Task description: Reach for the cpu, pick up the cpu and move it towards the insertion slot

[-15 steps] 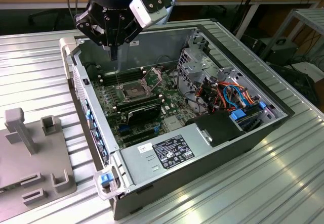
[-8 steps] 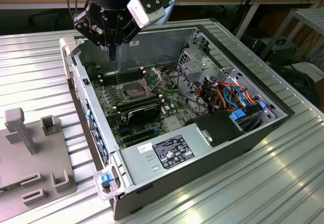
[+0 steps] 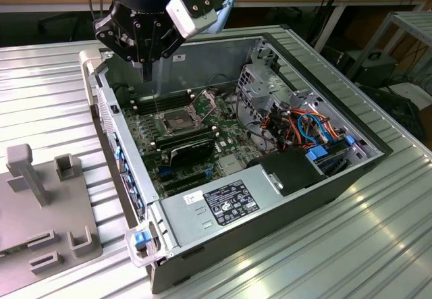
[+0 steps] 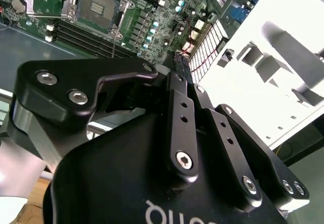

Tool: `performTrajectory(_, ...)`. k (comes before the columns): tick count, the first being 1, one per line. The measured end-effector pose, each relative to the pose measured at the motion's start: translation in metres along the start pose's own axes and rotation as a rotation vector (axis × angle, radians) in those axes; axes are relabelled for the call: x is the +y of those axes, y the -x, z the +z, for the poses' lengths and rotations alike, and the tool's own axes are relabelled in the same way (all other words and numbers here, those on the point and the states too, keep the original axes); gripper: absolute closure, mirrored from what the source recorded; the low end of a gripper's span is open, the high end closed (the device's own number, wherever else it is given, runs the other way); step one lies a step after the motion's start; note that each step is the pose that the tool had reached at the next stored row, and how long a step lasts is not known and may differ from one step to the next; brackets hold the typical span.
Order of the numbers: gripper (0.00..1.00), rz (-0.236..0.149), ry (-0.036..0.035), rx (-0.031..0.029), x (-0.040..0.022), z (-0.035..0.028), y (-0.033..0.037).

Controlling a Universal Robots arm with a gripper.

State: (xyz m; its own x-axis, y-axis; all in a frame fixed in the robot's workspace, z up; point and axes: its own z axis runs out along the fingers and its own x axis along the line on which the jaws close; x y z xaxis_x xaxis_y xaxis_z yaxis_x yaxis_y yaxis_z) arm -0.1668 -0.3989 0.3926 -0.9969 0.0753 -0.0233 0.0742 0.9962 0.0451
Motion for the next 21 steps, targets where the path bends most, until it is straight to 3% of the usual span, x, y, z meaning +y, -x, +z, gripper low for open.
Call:
performTrajectory(12,0.89,0.0,0.0,0.0001,-0.0004,-0.0001,-0.0053)
performTrajectory(21,0.89,0.0,0.0,0.0,-0.001,-0.0002,-0.0129)
